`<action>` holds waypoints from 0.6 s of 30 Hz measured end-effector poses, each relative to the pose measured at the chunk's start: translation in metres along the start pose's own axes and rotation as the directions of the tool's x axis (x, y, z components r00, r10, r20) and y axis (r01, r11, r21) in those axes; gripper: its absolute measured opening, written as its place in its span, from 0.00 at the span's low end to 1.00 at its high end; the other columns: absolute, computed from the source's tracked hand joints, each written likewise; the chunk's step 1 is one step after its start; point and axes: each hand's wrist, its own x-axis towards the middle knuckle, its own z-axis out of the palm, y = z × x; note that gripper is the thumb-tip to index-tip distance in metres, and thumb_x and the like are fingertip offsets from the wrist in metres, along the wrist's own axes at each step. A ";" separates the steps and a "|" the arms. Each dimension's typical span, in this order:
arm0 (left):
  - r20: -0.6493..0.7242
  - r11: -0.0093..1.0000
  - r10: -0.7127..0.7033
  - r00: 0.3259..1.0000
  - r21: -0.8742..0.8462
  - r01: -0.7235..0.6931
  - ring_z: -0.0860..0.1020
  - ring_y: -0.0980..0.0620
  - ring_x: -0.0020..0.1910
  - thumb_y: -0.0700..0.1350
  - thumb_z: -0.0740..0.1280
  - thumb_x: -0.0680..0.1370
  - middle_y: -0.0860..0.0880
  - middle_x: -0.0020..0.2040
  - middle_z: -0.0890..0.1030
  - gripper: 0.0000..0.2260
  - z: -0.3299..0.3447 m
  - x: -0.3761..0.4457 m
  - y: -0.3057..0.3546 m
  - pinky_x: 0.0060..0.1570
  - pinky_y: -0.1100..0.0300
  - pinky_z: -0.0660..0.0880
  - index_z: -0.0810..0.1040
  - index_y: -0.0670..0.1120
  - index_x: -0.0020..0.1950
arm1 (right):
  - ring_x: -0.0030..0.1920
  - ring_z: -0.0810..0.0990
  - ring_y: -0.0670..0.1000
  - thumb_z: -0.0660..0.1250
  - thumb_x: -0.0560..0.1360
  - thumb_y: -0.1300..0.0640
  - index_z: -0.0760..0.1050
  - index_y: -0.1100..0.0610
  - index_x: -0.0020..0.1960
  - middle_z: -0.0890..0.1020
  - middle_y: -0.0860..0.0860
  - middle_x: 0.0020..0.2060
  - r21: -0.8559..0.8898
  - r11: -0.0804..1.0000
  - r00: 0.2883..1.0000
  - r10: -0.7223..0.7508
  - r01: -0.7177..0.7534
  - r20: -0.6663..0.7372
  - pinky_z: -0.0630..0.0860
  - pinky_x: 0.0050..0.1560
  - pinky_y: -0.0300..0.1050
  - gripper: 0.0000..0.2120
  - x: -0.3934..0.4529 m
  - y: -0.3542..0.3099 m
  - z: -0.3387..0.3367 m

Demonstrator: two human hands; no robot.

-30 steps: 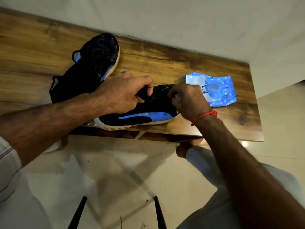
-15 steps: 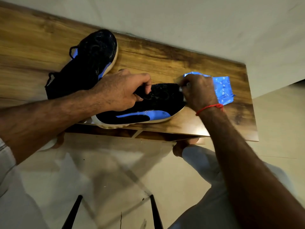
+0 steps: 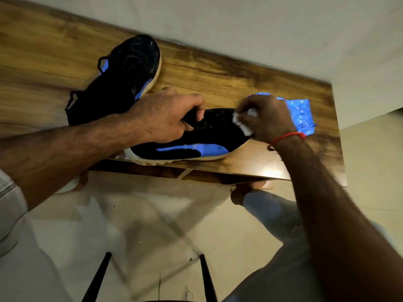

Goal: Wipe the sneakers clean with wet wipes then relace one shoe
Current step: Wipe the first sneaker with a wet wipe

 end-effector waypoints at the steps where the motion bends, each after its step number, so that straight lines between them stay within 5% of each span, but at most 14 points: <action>1: -0.002 1.000 -0.003 1.000 -0.003 0.003 0.73 0.49 0.60 0.51 0.71 0.77 0.53 0.57 0.77 0.15 -0.001 -0.001 0.000 0.51 0.43 0.76 0.66 0.66 0.50 | 0.49 0.81 0.49 0.72 0.72 0.59 0.84 0.53 0.47 0.85 0.49 0.44 0.043 0.998 0.997 0.038 -0.035 -0.072 0.68 0.47 0.34 0.05 0.001 0.004 -0.008; 4: -0.005 1.000 -0.011 1.000 -0.003 0.011 0.73 0.49 0.60 0.51 0.71 0.77 0.53 0.57 0.78 0.14 -0.001 -0.001 0.000 0.51 0.44 0.76 0.67 0.65 0.50 | 0.50 0.82 0.50 0.70 0.74 0.61 0.85 0.55 0.51 0.86 0.51 0.47 0.063 0.995 0.989 0.086 -0.079 -0.122 0.69 0.49 0.34 0.08 -0.002 0.004 -0.013; 9: -0.026 0.999 -0.008 1.000 0.034 0.009 0.72 0.50 0.59 0.50 0.71 0.77 0.53 0.55 0.77 0.15 0.003 0.001 0.000 0.44 0.50 0.72 0.66 0.65 0.51 | 0.55 0.79 0.58 0.69 0.74 0.63 0.83 0.57 0.57 0.83 0.58 0.51 -0.172 0.980 0.992 -0.084 0.100 0.093 0.61 0.47 0.33 0.13 -0.003 0.004 -0.002; 14: -0.038 0.998 0.008 0.999 0.061 -0.006 0.72 0.51 0.59 0.50 0.70 0.77 0.54 0.56 0.79 0.15 0.002 -0.003 0.001 0.44 0.50 0.72 0.65 0.65 0.52 | 0.53 0.79 0.60 0.69 0.72 0.66 0.84 0.59 0.52 0.84 0.59 0.48 -0.212 0.976 0.999 -0.040 0.041 0.007 0.66 0.52 0.40 0.11 -0.006 0.001 0.007; 18: -0.040 0.997 0.007 0.999 0.075 -0.004 0.70 0.52 0.61 0.48 0.69 0.78 0.53 0.54 0.79 0.14 0.002 -0.006 0.006 0.46 0.49 0.69 0.67 0.62 0.55 | 0.49 0.82 0.55 0.71 0.73 0.61 0.85 0.52 0.46 0.86 0.51 0.42 -0.211 0.973 0.980 -0.052 0.093 0.190 0.73 0.58 0.49 0.06 -0.010 -0.012 0.017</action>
